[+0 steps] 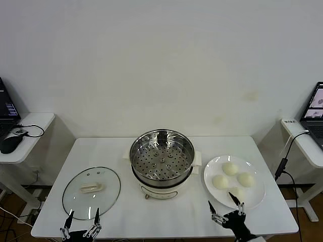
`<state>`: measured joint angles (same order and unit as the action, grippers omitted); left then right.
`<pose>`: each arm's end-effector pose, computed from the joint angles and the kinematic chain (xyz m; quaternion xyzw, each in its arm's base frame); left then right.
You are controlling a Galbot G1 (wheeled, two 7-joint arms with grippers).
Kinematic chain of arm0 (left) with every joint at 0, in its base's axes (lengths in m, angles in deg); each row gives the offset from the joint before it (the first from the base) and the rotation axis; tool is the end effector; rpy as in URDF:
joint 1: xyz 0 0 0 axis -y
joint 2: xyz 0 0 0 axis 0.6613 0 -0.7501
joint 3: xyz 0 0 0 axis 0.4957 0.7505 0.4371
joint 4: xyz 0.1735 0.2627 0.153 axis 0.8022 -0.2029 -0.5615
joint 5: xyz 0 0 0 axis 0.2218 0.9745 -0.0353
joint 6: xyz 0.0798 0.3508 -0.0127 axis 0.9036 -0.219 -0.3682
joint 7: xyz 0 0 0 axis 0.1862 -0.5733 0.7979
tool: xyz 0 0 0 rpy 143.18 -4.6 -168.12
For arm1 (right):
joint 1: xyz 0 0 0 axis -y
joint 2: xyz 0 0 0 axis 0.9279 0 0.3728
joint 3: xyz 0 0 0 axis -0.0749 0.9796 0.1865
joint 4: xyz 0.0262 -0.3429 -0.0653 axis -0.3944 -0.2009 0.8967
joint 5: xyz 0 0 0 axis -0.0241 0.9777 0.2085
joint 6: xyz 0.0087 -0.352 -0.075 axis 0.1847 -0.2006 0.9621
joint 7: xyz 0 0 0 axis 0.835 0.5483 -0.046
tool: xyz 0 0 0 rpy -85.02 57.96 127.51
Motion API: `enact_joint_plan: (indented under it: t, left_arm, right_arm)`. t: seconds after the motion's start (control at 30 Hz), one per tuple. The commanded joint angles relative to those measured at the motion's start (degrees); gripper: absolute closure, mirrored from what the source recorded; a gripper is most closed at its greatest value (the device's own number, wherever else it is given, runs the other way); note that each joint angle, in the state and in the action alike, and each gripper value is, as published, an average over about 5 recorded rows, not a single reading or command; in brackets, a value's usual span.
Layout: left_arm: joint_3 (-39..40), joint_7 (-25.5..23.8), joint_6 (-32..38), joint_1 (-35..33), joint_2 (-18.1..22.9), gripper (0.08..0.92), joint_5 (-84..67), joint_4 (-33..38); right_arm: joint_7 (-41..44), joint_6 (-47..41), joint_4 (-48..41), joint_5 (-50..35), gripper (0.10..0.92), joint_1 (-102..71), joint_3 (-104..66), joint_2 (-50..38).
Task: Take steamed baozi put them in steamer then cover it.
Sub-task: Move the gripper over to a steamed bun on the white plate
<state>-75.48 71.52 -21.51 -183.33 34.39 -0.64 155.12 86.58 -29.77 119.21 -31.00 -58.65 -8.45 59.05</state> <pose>0.0674 0.0584 -0.3393 0.0613 -0.9945 -0.0038 0.0843 0.1580 -0.1181 -0.3203 0.1246 -0.9664 0.2041 0.0945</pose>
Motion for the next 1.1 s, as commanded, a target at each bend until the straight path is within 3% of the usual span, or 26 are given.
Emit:
enact_joint_plan:
  t: [0.03,0.43,0.67,1.1]
  left_arm:
    - [-0.4,-1.2,-2.9,0.6,-0.4,0.177,0.3,2.6]
    - [0.7,-1.0,-6.9,1.8,-0.7,0.177,0.5,5.9]
    - [0.7,-0.8,-7.9,2.4,-0.2,0.177,1.4,6.5]
    - [-0.4,-0.5,-8.3,3.1,0.0,0.177,1.5,5.5]
  right_arm:
    - [1.2,-3.1,-0.9,10.8,0.203,6.2,-5.7,-7.2]
    - [15.4,-9.1,-10.4,21.4,0.202,24.4,-0.4,-27.0]
    - [31.2,-9.6,-19.5,21.9,0.203,40.3,14.3,-37.3]
    - [46.6,-5.7,-40.4,13.9,0.203,78.6,53.2,-37.7]
